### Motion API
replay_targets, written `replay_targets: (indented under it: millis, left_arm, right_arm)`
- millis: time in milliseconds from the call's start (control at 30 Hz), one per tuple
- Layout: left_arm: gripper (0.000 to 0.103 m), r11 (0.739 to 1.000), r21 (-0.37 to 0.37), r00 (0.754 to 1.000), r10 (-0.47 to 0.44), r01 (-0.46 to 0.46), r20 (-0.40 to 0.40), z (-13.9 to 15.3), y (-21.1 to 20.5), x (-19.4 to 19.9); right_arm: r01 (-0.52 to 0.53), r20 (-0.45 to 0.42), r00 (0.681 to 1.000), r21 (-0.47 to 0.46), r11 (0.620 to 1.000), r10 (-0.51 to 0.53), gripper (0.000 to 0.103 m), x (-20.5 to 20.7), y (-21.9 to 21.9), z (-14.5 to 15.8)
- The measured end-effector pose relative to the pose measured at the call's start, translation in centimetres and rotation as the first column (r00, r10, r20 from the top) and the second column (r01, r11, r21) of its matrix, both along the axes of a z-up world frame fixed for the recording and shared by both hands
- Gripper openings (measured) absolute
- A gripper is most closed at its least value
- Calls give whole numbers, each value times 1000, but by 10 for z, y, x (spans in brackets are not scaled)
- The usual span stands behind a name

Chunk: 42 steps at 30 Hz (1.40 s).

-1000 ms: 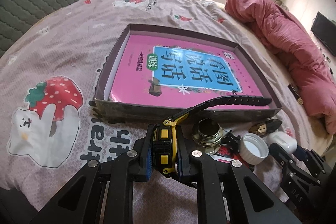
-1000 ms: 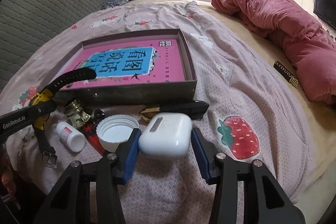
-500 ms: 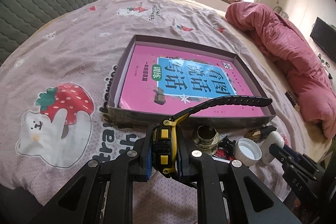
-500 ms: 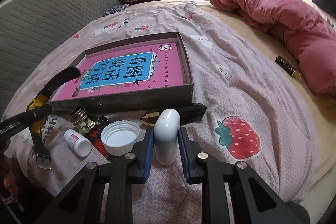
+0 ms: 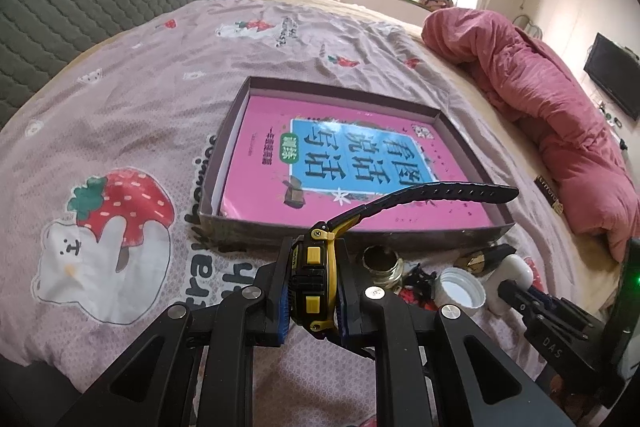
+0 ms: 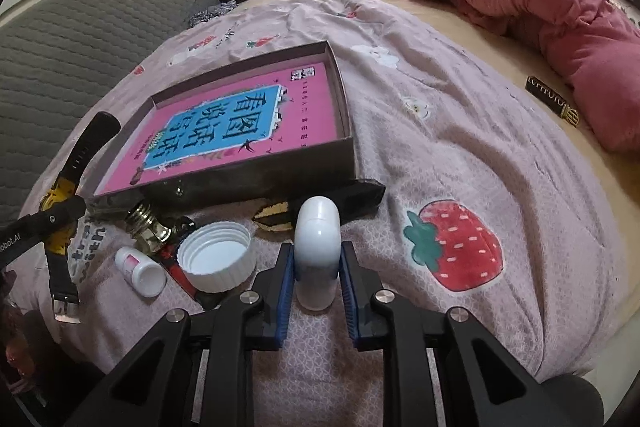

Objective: Organize rigid objects
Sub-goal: 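Lift the watch with the left tool while the right tool carries the AirPods case over the box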

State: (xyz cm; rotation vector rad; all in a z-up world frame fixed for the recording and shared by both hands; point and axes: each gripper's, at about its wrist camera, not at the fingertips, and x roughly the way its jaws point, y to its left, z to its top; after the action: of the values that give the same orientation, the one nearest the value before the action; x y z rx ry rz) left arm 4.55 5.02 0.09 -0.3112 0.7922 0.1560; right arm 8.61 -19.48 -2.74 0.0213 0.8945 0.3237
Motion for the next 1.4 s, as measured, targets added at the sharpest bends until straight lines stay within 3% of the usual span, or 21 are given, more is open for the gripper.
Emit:
replay_targets:
  millis: [500,1000,1233,1400]
  left_arm:
    - [17,999,-31,996,39,-37,75,29,16,3]
    - [17,989,-64,990,138,-135,42,-2,51,71]
    - [17,990,-2,989,145,-145,13,-19,52,98]
    - [17,987,81,990,138,-136,-19,-29,48,110]
  right_arm:
    - [-53,146,989,114,992,36,22,-2,12,52]
    - [-20,72,997,250,968,2,22,56,36,34]
    - [-51,33,998,237,970,45,22,67,58,18]
    - [-40,-1,999,205,978,41,22,72,60,6]
